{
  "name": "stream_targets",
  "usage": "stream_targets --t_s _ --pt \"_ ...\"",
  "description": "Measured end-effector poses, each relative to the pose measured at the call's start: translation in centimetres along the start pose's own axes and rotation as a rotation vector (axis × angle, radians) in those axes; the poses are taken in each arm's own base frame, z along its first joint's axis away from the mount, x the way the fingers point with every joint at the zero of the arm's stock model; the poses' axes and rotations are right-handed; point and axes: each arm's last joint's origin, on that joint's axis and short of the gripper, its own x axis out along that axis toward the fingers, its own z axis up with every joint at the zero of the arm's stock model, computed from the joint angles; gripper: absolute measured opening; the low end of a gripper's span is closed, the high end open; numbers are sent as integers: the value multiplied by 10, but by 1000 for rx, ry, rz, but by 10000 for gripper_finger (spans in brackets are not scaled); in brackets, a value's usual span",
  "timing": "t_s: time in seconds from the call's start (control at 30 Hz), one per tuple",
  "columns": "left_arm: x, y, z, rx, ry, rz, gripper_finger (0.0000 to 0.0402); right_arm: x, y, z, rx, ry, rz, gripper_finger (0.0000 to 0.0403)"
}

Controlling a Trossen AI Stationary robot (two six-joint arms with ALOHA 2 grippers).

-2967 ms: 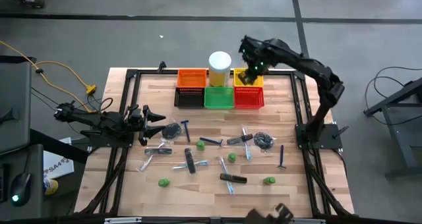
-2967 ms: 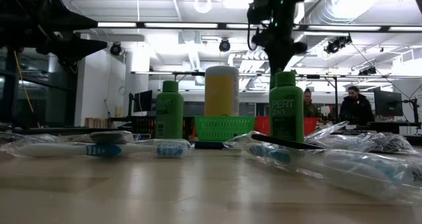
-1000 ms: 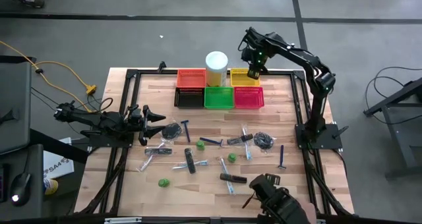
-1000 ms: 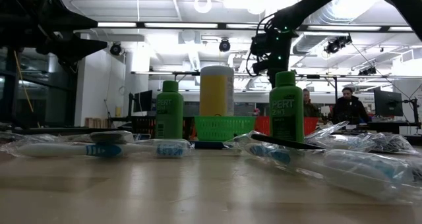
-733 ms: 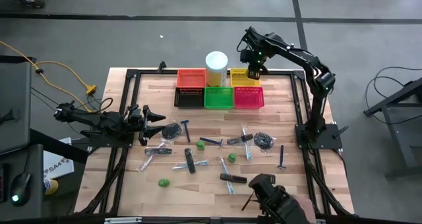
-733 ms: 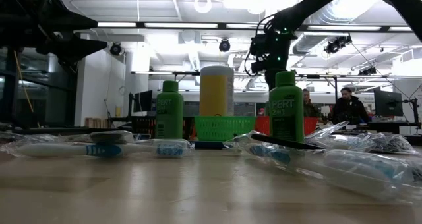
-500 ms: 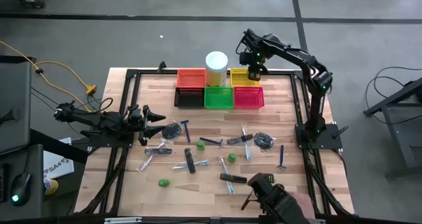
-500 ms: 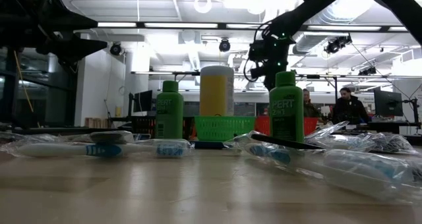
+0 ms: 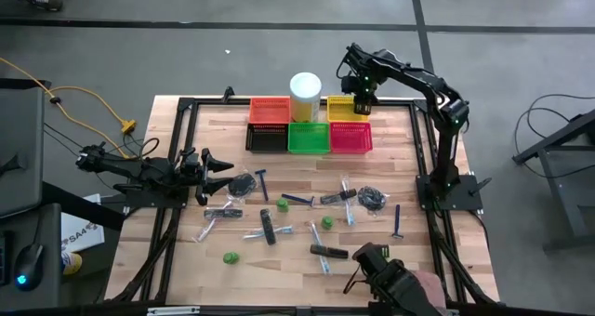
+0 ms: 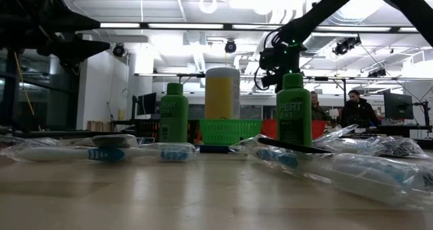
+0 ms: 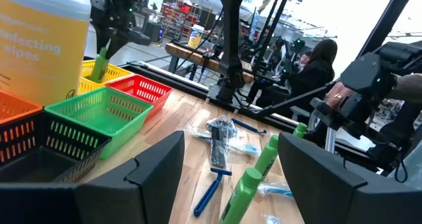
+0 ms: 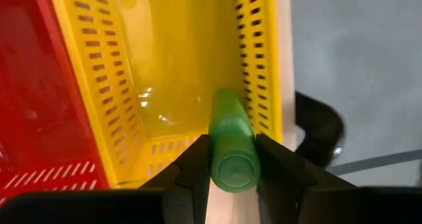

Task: Pick & Place Travel size toiletries
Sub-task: Put the green shampoo into the yellow bin

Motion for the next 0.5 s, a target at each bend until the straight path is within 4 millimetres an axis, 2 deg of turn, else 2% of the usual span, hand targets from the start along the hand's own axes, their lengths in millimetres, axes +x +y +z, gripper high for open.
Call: stream_targets --t_s 0.5 --pt "0 0 0 0 0 1 246 2 0 1 4 2 -32 105"
